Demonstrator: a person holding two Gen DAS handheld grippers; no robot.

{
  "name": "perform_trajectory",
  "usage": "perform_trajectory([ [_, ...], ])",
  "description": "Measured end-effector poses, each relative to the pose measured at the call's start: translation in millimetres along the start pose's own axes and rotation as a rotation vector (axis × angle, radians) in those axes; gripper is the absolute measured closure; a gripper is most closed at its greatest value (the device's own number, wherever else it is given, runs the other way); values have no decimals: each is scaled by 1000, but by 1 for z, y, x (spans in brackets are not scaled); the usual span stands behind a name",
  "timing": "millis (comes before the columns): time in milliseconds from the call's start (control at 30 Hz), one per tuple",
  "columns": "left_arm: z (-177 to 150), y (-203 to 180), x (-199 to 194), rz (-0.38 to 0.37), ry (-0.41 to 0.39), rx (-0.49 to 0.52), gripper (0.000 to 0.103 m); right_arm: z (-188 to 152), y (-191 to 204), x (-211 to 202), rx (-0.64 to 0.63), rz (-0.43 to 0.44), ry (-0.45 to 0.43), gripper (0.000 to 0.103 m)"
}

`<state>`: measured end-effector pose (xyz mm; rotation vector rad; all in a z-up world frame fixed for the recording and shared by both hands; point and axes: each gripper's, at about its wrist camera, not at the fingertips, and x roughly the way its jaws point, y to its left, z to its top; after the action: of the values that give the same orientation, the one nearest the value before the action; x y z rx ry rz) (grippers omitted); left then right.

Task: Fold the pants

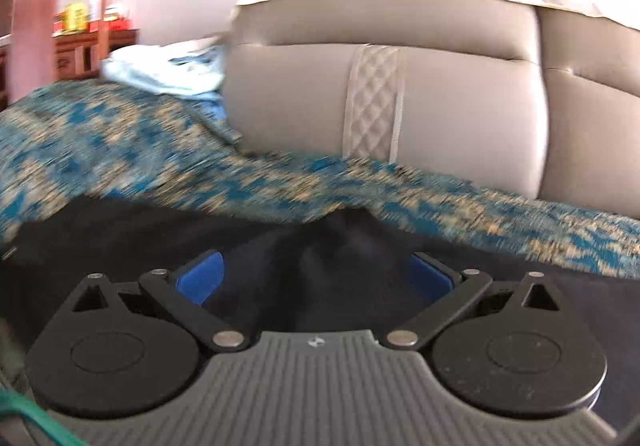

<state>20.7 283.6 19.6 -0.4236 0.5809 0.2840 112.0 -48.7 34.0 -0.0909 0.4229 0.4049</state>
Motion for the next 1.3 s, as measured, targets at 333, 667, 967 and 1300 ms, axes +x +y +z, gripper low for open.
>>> perform_trajectory([
  [333,9,13,-4,-7,-107,-141,103,-38,85,-32,-213,207,43,6],
  [667,2,23,7,-6,62,-156,80,-33,130,0,-254,242,114,20],
  [967,20,25,35,-27,68,-244,72,-33,143,10,-284,244,115,22],
  [1300,29,13,42,46,13,-280,90,-31,152,14,-296,230,94,30],
])
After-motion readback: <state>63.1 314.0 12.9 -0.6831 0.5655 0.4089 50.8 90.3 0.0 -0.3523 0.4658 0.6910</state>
